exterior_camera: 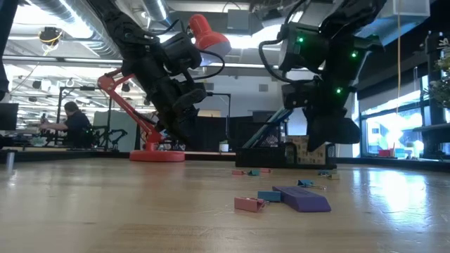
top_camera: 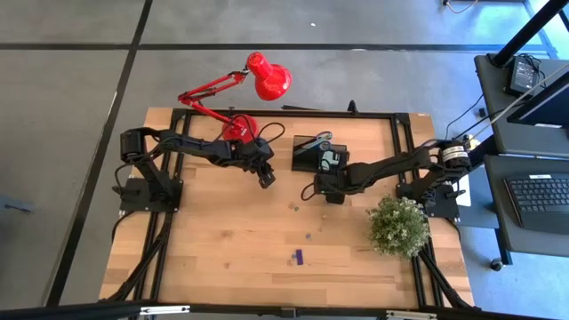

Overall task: Pick and place office supplies into organizer
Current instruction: Put the blue sticky notes into the black desk organizer

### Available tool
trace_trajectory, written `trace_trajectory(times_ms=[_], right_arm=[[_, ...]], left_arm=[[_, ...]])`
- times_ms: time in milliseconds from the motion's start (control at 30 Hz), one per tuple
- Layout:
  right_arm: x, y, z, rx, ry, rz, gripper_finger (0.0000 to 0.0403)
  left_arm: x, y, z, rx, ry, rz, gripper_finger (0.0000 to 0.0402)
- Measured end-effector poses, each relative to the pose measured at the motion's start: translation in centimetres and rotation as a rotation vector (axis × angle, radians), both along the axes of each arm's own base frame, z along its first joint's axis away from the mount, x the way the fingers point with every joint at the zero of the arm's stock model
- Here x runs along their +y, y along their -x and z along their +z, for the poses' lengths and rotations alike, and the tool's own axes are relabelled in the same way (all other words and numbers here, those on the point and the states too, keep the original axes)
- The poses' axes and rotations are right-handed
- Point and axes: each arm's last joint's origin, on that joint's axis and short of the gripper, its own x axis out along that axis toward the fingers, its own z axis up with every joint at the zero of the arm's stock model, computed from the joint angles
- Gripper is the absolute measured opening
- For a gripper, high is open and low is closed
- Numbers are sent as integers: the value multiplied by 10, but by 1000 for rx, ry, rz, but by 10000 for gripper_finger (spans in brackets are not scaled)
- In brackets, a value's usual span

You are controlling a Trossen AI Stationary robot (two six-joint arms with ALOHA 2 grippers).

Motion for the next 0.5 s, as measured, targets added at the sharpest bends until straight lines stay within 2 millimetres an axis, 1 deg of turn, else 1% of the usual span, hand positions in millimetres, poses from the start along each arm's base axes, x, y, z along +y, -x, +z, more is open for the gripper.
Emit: trace_trajectory(times_ms=[67, 100, 200, 367, 500], right_arm=[[0, 0, 1, -2, 0, 1, 17], [0, 0, 1, -3, 2, 1, 10], [0, 1, 2, -2, 5, -1, 9], [-2, 2, 3, 12, 102, -22, 5], [-3, 3, 6, 34, 122, -27, 4]], left_arm=[[0, 0, 0, 0, 0, 0, 86], [0, 0, 0, 0, 0, 0, 86], [0, 0, 0, 0, 0, 0, 86], [0, 0, 0, 2, -9, 7, 86], [1, 0, 0, 6, -19, 16, 86]])
